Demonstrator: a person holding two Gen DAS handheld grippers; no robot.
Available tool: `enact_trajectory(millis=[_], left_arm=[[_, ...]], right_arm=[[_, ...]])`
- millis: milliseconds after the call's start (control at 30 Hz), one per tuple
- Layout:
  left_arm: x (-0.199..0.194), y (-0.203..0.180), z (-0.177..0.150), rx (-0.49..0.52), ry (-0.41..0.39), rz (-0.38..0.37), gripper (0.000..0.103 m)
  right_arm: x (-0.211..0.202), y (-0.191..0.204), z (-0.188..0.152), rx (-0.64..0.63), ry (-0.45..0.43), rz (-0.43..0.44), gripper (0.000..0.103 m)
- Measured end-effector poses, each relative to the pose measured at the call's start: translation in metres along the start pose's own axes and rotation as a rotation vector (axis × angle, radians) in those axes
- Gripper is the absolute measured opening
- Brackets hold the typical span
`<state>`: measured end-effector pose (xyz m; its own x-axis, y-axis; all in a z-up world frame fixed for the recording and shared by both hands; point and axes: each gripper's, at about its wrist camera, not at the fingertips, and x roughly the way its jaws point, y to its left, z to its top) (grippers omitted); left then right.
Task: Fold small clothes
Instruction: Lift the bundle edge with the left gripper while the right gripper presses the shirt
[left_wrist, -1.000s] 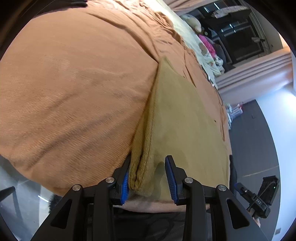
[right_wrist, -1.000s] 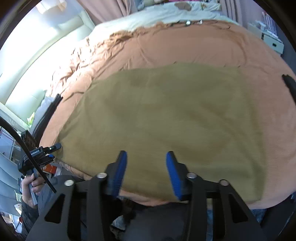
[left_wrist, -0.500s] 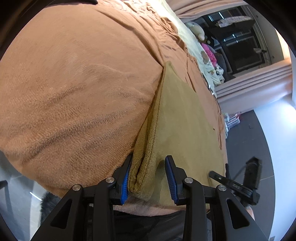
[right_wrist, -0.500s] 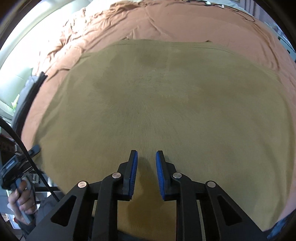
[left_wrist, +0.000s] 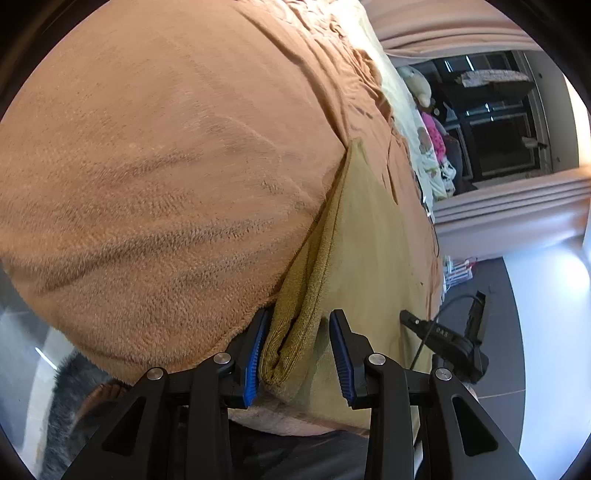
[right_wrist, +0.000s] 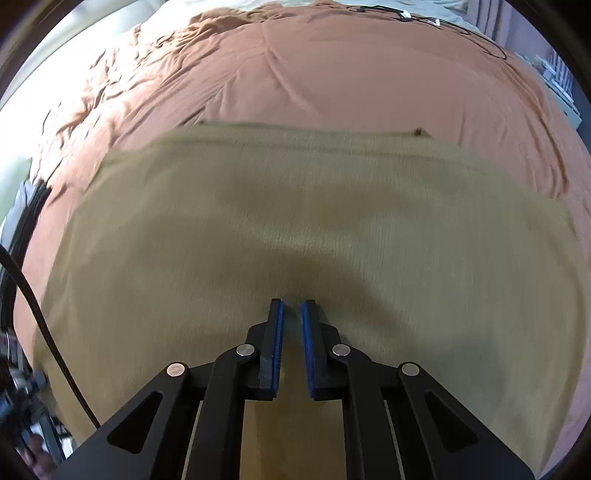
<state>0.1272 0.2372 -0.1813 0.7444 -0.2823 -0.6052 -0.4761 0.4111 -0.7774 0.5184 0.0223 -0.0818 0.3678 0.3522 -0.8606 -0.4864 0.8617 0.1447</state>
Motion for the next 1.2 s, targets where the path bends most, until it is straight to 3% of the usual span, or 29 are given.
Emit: enact_trajectory(millis=[233, 533, 667, 767, 1200], left_arm=[[-0.002, 0.0, -0.008, -0.019, -0.015, -0.004, 0.036], [0.0, -0.007, -0.01, 0.031, -0.02, 0.032, 0.036], [0.004, -0.007, -0.01, 0.054, -0.017, 0.066, 0.016], [0.004, -0.002, -0.008, 0.023, 0.006, 0.027, 0.01], [-0.01, -0.022, 0.001, 0.038, 0.03, -0.102, 0.007]], right_arm=[[0.014, -0.006, 0.028, 0.022, -0.011, -0.014, 0.007], [0.031, -0.021, 0.06, 0.053, -0.025, 0.0, 0.006], [0.04, -0.025, 0.076, 0.079, -0.037, 0.011, 0.006], [0.038, -0.03, 0.08, 0.105, -0.038, 0.026, 0.006], [0.0, -0.029, 0.023, 0.096, 0.055, 0.138, 0.007]])
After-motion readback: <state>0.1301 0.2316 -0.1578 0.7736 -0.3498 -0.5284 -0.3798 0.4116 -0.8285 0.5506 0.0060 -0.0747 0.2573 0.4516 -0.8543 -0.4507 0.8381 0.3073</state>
